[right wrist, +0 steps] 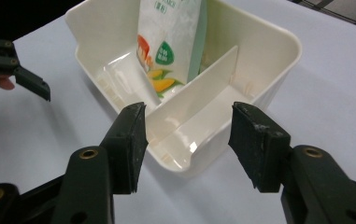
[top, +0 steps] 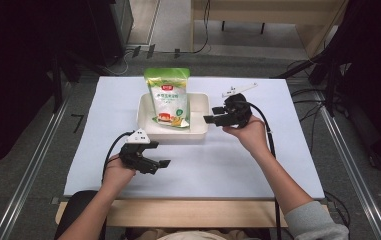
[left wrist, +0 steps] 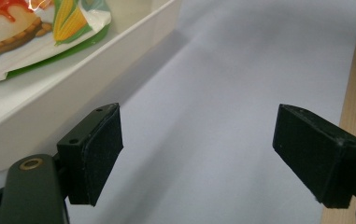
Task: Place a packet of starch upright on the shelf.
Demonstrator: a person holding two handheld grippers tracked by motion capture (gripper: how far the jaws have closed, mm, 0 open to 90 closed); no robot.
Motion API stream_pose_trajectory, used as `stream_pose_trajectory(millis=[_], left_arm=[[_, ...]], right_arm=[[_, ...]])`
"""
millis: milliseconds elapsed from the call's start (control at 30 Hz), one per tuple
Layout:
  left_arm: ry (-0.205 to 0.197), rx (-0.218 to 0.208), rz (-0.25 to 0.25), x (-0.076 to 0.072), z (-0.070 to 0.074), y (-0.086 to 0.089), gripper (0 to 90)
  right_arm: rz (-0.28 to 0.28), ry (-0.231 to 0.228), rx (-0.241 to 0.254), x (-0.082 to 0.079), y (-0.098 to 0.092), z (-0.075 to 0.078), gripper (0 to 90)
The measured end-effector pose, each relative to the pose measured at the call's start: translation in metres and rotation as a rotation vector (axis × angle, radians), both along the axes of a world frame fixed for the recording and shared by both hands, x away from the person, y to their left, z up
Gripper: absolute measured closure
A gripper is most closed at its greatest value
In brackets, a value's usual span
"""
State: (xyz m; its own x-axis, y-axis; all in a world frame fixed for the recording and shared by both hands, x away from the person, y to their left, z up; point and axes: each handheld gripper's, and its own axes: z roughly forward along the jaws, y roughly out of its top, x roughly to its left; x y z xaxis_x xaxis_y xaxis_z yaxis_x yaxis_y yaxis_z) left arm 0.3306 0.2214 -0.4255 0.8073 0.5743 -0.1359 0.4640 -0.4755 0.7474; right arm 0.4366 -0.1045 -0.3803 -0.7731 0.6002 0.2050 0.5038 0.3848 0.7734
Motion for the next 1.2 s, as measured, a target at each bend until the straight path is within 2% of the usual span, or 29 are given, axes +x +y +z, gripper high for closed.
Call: stream_pose_trajectory(millis=[233,333,567,733,833,933,1067,1200], left_arm=[[-0.003,0.002,0.004,0.000,0.000,0.000,16.7],[-0.002,-0.004,0.004,-0.001,0.000,0.000,16.7],[-0.004,-0.006,0.006,-0.001,0.000,0.000,16.7],[-0.005,-0.008,0.002,-0.001,0.000,0.001,16.7],[-0.004,-0.007,0.002,-0.001,0.000,0.001,16.7],[-0.006,-0.005,0.001,-0.001,0.000,0.001,16.7],[-0.007,-0.004,0.000,-0.001,0.000,0.001,16.7],[-0.007,-0.004,-0.003,-0.001,0.000,0.001,16.7]], right_arm=[[-0.008,-0.001,-0.005,-0.016,-0.014,-0.009,46.7],[-0.018,0.007,0.024,-0.024,-0.022,-0.015,46.2],[-0.020,0.012,0.026,-0.037,-0.029,-0.025,45.2],[-0.020,0.034,0.015,-0.047,-0.033,-0.032,44.7],[-0.019,0.029,0.005,-0.052,-0.035,-0.037,44.8],[-0.032,0.004,-0.007,-0.057,-0.034,-0.044,46.2],[-0.033,0.019,-0.004,-0.057,-0.032,-0.050,46.2],[-0.022,0.027,-0.027,-0.055,-0.026,-0.056,46.2]])
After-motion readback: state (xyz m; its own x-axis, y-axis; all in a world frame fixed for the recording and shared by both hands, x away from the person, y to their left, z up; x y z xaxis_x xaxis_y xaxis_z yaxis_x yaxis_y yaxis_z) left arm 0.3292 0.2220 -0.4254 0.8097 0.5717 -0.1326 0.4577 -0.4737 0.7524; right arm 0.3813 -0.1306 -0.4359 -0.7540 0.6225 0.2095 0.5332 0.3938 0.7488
